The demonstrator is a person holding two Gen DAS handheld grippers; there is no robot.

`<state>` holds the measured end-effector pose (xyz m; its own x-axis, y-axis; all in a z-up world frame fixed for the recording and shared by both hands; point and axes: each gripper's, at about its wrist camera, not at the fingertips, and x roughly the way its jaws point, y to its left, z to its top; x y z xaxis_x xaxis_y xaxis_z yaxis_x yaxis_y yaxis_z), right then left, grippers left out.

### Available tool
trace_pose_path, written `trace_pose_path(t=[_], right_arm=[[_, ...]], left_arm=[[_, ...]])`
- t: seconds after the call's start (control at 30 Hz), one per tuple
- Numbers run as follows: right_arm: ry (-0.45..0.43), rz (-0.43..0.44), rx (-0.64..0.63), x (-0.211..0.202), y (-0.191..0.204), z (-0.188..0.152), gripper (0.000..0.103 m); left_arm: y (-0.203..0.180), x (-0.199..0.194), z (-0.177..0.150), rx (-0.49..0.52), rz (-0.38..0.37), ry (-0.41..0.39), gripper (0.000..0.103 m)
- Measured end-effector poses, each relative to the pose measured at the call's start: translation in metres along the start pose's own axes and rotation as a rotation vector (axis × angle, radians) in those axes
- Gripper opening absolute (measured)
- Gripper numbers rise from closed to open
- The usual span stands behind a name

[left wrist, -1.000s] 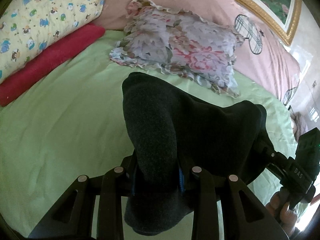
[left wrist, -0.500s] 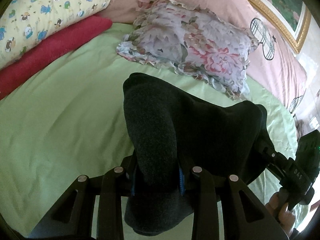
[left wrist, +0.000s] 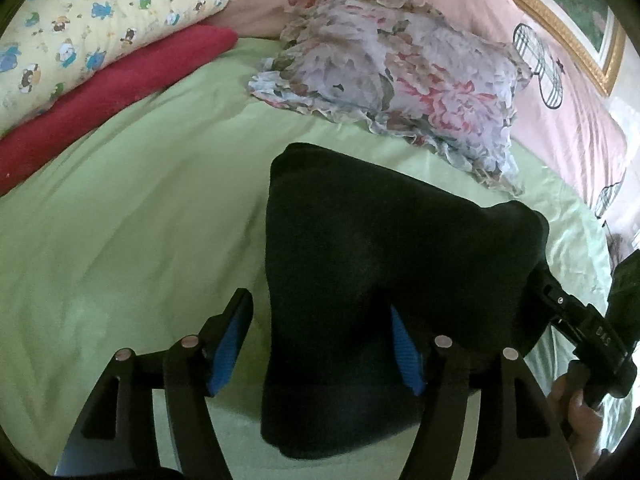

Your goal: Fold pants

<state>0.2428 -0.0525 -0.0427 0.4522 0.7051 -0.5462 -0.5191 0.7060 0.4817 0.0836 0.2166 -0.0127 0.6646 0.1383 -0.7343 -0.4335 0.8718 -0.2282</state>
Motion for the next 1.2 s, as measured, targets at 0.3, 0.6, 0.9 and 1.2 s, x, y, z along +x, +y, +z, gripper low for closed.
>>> trace_pose_path(t=[0.3,0.6,0.9,1.2], right_arm=[[-0.063,0.061,0.052,-0.024,-0.005,-0.013,0.081],[-0.07,0.046,-0.047,-0.049,0.019,-0.035,0.081],[0.023,-0.066,-0.333,-0.06,0.067,-0.037,0.088],[0.095,-0.065,-0.511,-0.058,0.101,-0.024,0.098]], left_arm=[[0.0,-0.027,-0.017,-0.001,0.03,-0.015,0.071],[-0.009,-0.052,-0.044,0.07,0.067,-0.003,0.08],[-0.028,-0.075,-0.054,0.212,0.133,-0.023,0.083],[-0.026,-0.076,-0.052,0.234,0.173,-0.025,0.085]])
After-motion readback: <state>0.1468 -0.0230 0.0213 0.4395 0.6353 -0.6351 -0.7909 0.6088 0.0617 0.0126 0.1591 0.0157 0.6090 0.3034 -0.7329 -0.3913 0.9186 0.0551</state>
